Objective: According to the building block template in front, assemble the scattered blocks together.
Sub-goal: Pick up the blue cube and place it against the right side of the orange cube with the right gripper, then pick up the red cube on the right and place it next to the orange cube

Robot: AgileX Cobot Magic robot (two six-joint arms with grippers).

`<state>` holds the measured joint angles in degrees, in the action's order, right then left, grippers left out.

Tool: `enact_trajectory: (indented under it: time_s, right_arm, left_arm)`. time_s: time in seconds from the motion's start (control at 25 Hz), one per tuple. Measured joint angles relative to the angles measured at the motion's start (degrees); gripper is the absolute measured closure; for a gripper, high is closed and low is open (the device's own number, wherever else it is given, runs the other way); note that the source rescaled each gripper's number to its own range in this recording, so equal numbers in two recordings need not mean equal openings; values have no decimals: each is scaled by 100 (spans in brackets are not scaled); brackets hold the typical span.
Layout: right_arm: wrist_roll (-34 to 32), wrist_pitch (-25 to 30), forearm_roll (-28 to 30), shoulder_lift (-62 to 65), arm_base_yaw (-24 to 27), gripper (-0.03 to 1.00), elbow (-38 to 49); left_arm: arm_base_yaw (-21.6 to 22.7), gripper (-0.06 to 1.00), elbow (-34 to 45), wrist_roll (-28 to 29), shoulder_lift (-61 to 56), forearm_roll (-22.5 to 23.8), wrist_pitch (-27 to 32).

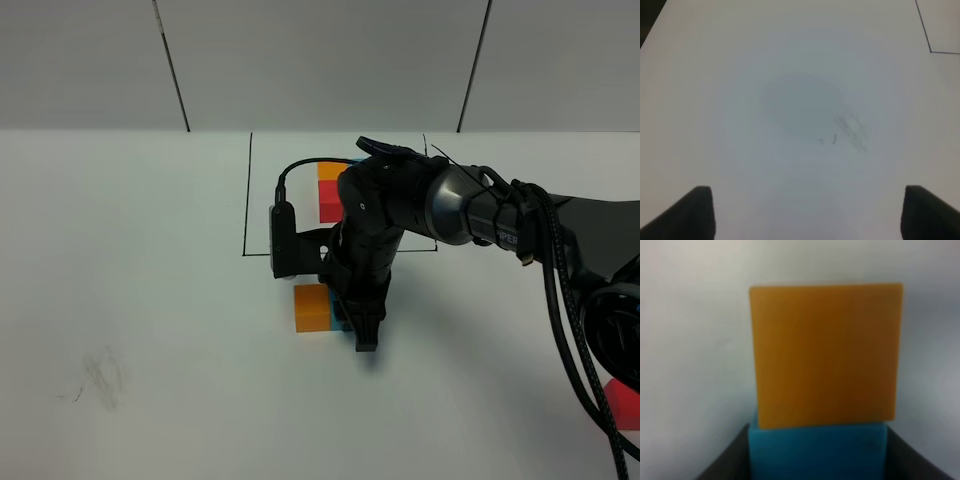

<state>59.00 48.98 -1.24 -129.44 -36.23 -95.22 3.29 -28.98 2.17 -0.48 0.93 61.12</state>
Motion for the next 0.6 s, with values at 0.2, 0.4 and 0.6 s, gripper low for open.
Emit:
enact_trajectory:
  time_s: [0.2, 0.4, 0.6]
  right_arm:
    - [-119, 118, 0, -6, 0, 97, -13]
    - [-834, 406, 43, 72, 8, 54, -6]
    - [-2887, 436, 488, 754, 142, 2, 82]
  left_arm:
    - [0, 30, 0, 0, 0, 0, 0]
    - [0, 30, 0, 0, 0, 0, 0]
    - [0, 30, 0, 0, 0, 0, 0]
